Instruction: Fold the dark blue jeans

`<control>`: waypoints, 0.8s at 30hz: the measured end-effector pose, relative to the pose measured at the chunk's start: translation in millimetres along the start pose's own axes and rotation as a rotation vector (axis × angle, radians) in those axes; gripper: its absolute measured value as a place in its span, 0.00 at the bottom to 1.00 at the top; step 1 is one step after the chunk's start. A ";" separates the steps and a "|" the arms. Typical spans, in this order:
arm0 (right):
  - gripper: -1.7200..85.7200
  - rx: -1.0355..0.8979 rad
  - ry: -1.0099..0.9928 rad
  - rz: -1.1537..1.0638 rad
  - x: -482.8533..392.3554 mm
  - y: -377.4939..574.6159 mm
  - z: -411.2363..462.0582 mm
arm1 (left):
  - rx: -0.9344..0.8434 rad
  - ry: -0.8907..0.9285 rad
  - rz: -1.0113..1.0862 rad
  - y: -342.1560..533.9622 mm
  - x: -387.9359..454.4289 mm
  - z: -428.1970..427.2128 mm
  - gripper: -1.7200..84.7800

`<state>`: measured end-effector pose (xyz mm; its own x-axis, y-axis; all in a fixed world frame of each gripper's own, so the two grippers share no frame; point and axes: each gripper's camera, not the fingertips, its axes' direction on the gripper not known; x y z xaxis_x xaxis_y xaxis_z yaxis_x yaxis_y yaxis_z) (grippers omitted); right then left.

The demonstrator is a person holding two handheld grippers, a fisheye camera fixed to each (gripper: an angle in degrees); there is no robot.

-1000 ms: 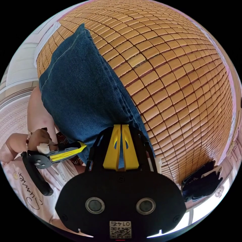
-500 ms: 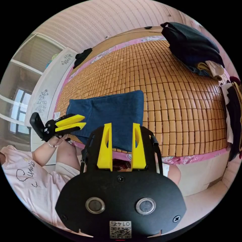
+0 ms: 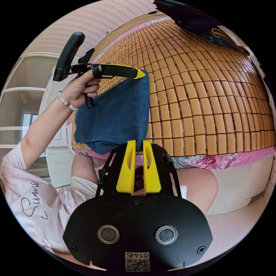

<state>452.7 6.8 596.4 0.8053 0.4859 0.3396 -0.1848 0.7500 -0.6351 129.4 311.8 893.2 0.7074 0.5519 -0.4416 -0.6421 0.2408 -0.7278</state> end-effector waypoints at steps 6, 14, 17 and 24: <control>0.04 0.111 -0.151 -0.035 47.9 31.0 -27.0 | -0.006 0.022 0.116 -7.3 5.6 -17.9 0.06; 0.04 0.437 -0.116 -0.127 81.2 114.2 -144.4 | 0.410 0.374 0.160 25.0 7.6 -130.3 0.03; 0.04 0.490 -0.212 -0.277 59.2 123.3 -164.5 | 0.523 0.359 0.215 76.5 -14.0 -178.2 0.03; 0.04 0.144 -0.527 -0.561 -58.9 46.5 -9.7 | 0.583 -0.011 -0.197 261.1 -115.5 -206.5 0.07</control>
<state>402.2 8.7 540.2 0.4326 0.1386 0.8909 0.0707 0.9799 -0.1867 -59.0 146.0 645.8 0.8280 0.4603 -0.3203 -0.5579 0.7344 -0.3865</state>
